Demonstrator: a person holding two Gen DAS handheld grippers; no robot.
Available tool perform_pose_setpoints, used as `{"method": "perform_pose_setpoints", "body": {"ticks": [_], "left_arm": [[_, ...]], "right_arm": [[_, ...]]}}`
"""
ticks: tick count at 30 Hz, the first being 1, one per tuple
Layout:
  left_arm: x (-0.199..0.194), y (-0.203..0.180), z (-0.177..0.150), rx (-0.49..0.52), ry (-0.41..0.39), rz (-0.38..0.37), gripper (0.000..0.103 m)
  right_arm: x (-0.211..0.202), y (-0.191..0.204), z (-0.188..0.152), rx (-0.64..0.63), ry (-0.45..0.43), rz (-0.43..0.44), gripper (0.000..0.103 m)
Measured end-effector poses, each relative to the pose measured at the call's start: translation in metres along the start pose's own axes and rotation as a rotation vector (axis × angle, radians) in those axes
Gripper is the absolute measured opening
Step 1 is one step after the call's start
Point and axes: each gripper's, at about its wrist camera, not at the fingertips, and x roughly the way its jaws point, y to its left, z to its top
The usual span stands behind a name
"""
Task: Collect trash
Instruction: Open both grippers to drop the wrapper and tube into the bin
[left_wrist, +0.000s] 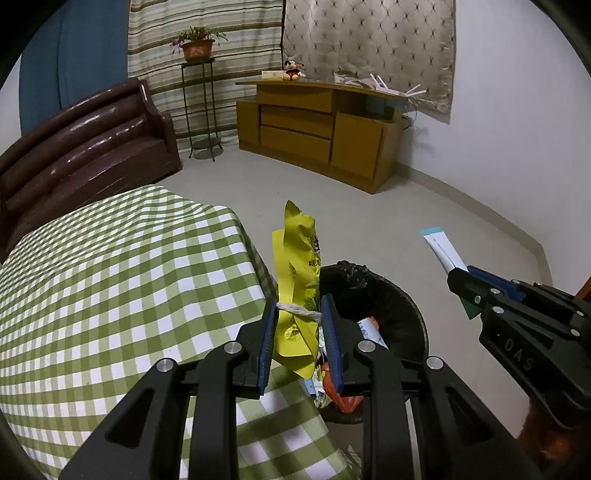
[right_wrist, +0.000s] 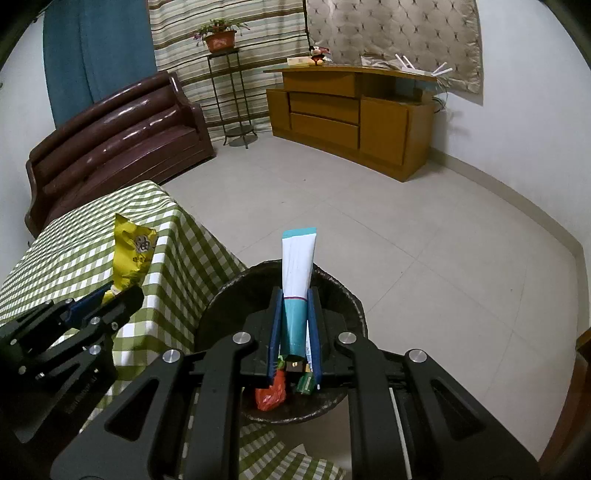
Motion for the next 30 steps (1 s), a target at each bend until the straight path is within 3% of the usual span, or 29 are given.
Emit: {"method": "perform_pose_setpoints", "body": {"ticks": [10,17,21,30], "left_arm": [[0.012,-0.002,0.003,-0.004,0.014,0.009,0.026],[0.017,-0.002,0.005,-0.004,0.017,0.017,0.04],[0.019,-0.002,0.005,-0.006,0.023,0.017,0.043],[0.019,0.001,0.006,-0.007,0.021,0.019,0.048]], "right_arm": [[0.014,-0.004,0.001,0.017,0.015,-0.003,0.014],[0.024,-0.005,0.001,0.028,0.025,-0.001,0.015],[0.025,-0.009,0.001,0.04,0.023,-0.003,0.03],[0.024,-0.012,0.003,0.047,0.019,-0.007,0.033]]}}
